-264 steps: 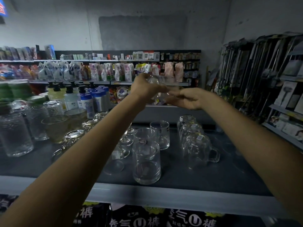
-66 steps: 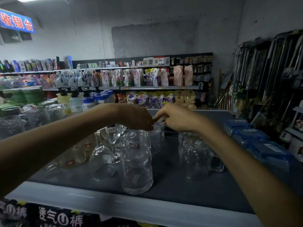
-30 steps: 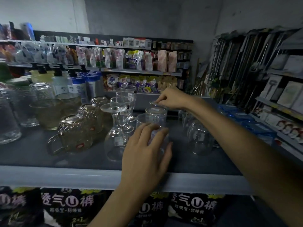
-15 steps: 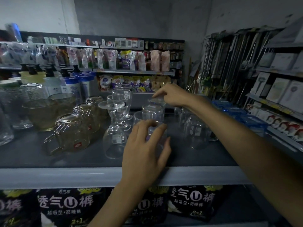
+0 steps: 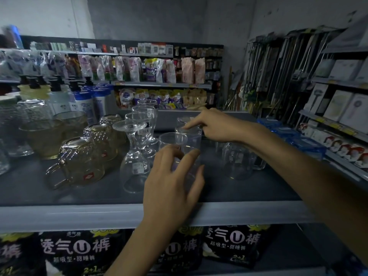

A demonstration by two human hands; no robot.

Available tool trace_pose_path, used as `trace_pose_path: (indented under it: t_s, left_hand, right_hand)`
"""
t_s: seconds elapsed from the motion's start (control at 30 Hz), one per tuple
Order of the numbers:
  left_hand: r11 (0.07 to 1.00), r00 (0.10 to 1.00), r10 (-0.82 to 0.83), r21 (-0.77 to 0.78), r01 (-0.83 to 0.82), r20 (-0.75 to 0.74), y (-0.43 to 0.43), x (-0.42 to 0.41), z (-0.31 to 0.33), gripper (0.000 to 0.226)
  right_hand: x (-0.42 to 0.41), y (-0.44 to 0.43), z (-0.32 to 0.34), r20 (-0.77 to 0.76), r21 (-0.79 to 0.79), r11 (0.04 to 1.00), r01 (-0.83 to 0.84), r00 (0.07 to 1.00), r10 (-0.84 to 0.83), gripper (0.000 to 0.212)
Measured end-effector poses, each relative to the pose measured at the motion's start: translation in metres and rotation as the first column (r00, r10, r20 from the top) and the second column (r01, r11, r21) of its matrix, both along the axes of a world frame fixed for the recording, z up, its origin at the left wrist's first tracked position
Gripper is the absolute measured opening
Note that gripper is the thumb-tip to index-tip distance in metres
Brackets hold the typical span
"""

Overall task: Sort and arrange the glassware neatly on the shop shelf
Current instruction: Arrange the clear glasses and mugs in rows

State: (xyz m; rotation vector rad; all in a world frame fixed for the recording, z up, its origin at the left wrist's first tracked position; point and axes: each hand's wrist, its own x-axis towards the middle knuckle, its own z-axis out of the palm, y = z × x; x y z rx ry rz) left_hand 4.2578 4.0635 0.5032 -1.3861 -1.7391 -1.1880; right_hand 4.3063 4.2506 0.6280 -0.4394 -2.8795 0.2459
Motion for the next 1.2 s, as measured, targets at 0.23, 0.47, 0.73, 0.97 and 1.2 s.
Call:
trace_pose_path:
  t_s: [0.23, 0.47, 0.73, 0.97, 1.2]
  left_hand:
    - [1.0, 1.0, 0.003, 0.002, -0.003, -0.005, 0.001, 0.0, -0.001, 0.034]
    - [1.0, 1.0, 0.016, -0.004, -0.016, -0.02, 0.0, 0.0, -0.001, 0.034]
    - [1.0, 1.0, 0.016, 0.003, -0.016, -0.019, 0.001, 0.0, -0.002, 0.035]
    - [1.0, 1.0, 0.017, -0.007, -0.017, -0.008, 0.0, 0.0, -0.001, 0.034]
    - [1.0, 1.0, -0.005, -0.011, 0.005, 0.024, -0.003, 0.001, -0.001, 0.039]
  right_hand:
    - [0.002, 0.012, -0.007, -0.014, -0.006, 1.0, 0.022, 1.0, -0.022, 0.066]
    - [0.006, 0.022, -0.019, -0.055, -0.013, 0.999, 0.048, 0.997, -0.048, 0.059]
    - [0.007, 0.019, -0.023, -0.063, 0.0, 0.997, 0.08, 0.995, -0.08, 0.067]
    - [0.01, 0.01, -0.015, -0.063, -0.011, 0.996, 0.088, 0.994, -0.088, 0.066]
    - [0.019, -0.004, -0.017, -0.145, 0.018, 0.998, 0.057, 0.988, -0.054, 0.056]
